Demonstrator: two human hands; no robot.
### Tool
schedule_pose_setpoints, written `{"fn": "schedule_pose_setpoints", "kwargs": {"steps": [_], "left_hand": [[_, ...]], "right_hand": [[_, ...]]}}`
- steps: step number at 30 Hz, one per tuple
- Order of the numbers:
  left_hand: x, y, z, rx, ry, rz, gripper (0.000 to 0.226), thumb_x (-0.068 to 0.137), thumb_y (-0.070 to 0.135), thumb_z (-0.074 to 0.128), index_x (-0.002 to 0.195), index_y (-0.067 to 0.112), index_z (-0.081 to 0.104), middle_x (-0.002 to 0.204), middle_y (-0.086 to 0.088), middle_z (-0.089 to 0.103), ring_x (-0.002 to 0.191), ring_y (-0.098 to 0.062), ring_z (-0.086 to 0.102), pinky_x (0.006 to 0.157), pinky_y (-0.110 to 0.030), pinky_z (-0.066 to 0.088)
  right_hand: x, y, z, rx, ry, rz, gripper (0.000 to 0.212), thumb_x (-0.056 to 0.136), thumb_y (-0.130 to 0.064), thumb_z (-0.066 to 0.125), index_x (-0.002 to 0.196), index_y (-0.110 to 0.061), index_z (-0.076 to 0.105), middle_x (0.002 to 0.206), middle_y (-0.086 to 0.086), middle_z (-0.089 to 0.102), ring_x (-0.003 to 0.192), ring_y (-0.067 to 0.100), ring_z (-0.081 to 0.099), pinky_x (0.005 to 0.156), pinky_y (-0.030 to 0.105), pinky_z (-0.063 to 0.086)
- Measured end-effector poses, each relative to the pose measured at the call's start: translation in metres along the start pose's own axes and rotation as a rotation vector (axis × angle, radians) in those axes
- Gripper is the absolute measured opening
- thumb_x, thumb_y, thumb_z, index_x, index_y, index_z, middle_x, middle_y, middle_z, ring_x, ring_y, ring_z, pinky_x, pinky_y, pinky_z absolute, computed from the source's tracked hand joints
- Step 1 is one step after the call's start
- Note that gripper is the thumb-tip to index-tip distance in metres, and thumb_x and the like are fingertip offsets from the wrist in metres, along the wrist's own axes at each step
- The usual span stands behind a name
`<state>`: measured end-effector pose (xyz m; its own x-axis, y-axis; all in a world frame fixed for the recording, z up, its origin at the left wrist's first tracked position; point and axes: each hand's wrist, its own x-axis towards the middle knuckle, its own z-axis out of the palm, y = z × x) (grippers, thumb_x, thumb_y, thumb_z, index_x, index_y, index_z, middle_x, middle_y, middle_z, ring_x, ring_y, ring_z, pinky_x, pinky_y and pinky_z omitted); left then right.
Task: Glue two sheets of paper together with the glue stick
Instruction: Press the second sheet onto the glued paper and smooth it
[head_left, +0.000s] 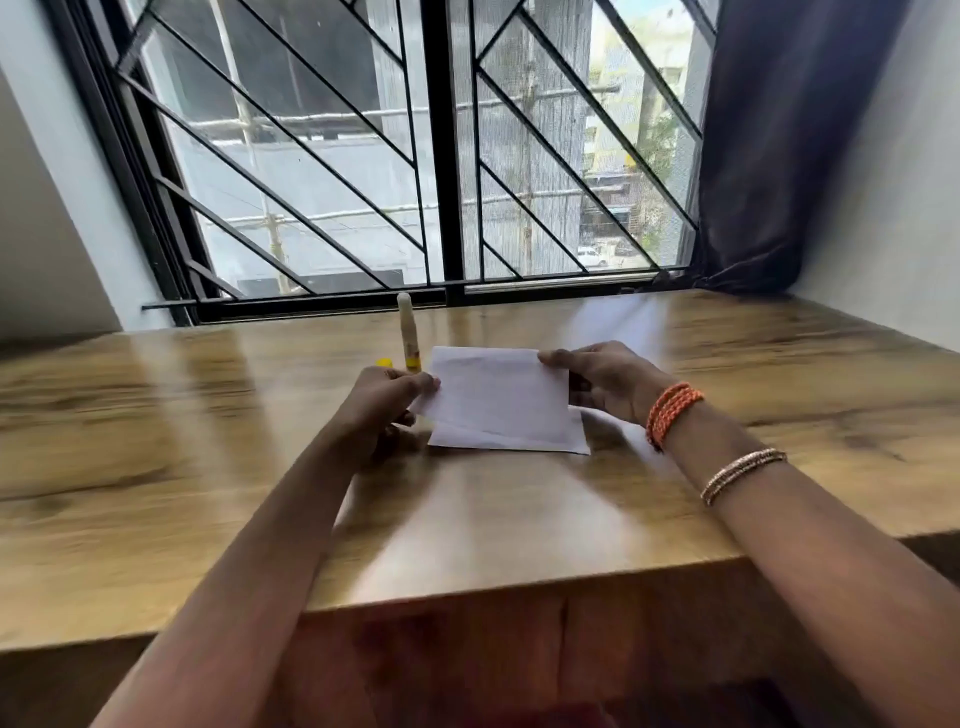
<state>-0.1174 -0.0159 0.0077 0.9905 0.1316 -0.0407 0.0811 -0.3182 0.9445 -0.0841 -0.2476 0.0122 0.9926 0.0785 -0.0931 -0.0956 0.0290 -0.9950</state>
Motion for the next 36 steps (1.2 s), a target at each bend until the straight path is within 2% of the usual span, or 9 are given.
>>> {"fn": "schedule_pose_setpoints", "kwargs": {"steps": [3, 8, 12, 14, 16, 19, 23, 32, 36], "left_hand": [[-0.01, 0.003, 0.004, 0.026, -0.02, 0.026, 0.01, 0.088, 0.015, 0.059, 0.084, 0.006, 0.059, 0.065, -0.007, 0.042, 0.049, -0.018, 0.038, 0.029, -0.009, 0.028], [-0.008, -0.003, 0.009, -0.034, 0.099, 0.055, 0.029, 0.085, 0.012, 0.06, 0.058, 0.01, 0.049, 0.069, -0.008, 0.044, 0.051, -0.02, 0.04, 0.03, -0.007, 0.025], [-0.006, -0.006, 0.01, 0.023, 0.115, 0.11, 0.026, 0.087, 0.016, 0.059, 0.064, 0.004, 0.055, 0.071, -0.01, 0.048, 0.05, -0.02, 0.04, 0.029, -0.008, 0.024], [-0.002, -0.009, 0.009, 0.153, 0.089, 0.146, 0.03, 0.088, 0.026, 0.056, 0.073, 0.001, 0.064, 0.072, -0.01, 0.057, 0.055, -0.025, 0.05, 0.04, -0.016, 0.04], [0.002, -0.012, 0.005, 0.33, 0.171, 0.154, 0.031, 0.087, 0.034, 0.052, 0.082, 0.01, 0.072, 0.081, -0.006, 0.07, 0.078, -0.027, 0.063, 0.07, -0.029, 0.053], [0.004, -0.014, -0.001, 0.502, 0.275, 0.197, 0.024, 0.084, 0.024, 0.051, 0.093, 0.018, 0.073, 0.1, -0.008, 0.072, 0.101, -0.028, 0.062, 0.087, -0.033, 0.049], [0.007, -0.018, -0.004, 0.652, 0.14, 0.243, 0.021, 0.084, 0.018, 0.052, 0.085, 0.03, 0.069, 0.109, -0.001, 0.068, 0.118, -0.026, 0.05, 0.101, -0.036, 0.038], [-0.001, -0.017, -0.002, 0.701, 0.0, 0.204, 0.03, 0.09, 0.019, 0.046, 0.111, 0.035, 0.062, 0.109, -0.005, 0.054, 0.122, -0.025, 0.029, 0.082, -0.034, 0.021], [0.007, -0.018, -0.006, 0.688, -0.045, 0.16, 0.027, 0.088, 0.024, 0.054, 0.11, 0.038, 0.061, 0.127, -0.008, 0.055, 0.127, -0.029, 0.038, 0.104, -0.036, 0.029]], "right_hand": [[-0.008, 0.001, 0.004, -0.063, 0.017, 0.005, 0.029, 0.08, -0.016, 0.074, 0.1, -0.002, 0.059, 0.085, 0.011, 0.064, 0.071, 0.02, 0.063, 0.059, 0.026, 0.057], [-0.016, 0.008, 0.007, -0.059, 0.078, 0.018, 0.023, 0.081, -0.023, 0.074, 0.08, -0.007, 0.057, 0.074, 0.005, 0.059, 0.066, 0.019, 0.057, 0.05, 0.025, 0.049], [-0.016, 0.008, 0.006, -0.086, 0.105, 0.054, 0.035, 0.079, -0.016, 0.076, 0.105, 0.001, 0.061, 0.082, 0.008, 0.062, 0.069, 0.02, 0.06, 0.057, 0.028, 0.05], [-0.017, 0.008, 0.005, -0.097, 0.142, 0.039, 0.04, 0.077, -0.01, 0.077, 0.109, 0.006, 0.06, 0.087, 0.011, 0.064, 0.068, 0.02, 0.061, 0.05, 0.026, 0.05], [-0.016, 0.008, 0.001, -0.073, 0.165, 0.024, 0.045, 0.075, -0.005, 0.077, 0.112, 0.011, 0.058, 0.095, 0.016, 0.063, 0.068, 0.021, 0.062, 0.043, 0.022, 0.05], [-0.017, 0.008, -0.003, -0.093, 0.178, 0.036, 0.044, 0.076, -0.004, 0.076, 0.111, 0.013, 0.059, 0.1, 0.02, 0.062, 0.066, 0.023, 0.061, 0.038, 0.017, 0.046], [-0.018, 0.008, -0.003, -0.08, 0.178, 0.041, 0.046, 0.075, -0.002, 0.077, 0.113, 0.015, 0.057, 0.105, 0.022, 0.061, 0.068, 0.024, 0.062, 0.039, 0.018, 0.049], [-0.022, 0.007, 0.004, -0.045, 0.176, 0.052, 0.035, 0.075, 0.002, 0.075, 0.104, 0.008, 0.056, 0.08, 0.01, 0.051, 0.066, 0.02, 0.058, 0.047, 0.025, 0.057], [-0.021, 0.009, 0.006, -0.052, 0.178, 0.055, 0.038, 0.075, 0.002, 0.075, 0.107, 0.011, 0.056, 0.084, 0.012, 0.054, 0.069, 0.022, 0.06, 0.05, 0.027, 0.059]]}}
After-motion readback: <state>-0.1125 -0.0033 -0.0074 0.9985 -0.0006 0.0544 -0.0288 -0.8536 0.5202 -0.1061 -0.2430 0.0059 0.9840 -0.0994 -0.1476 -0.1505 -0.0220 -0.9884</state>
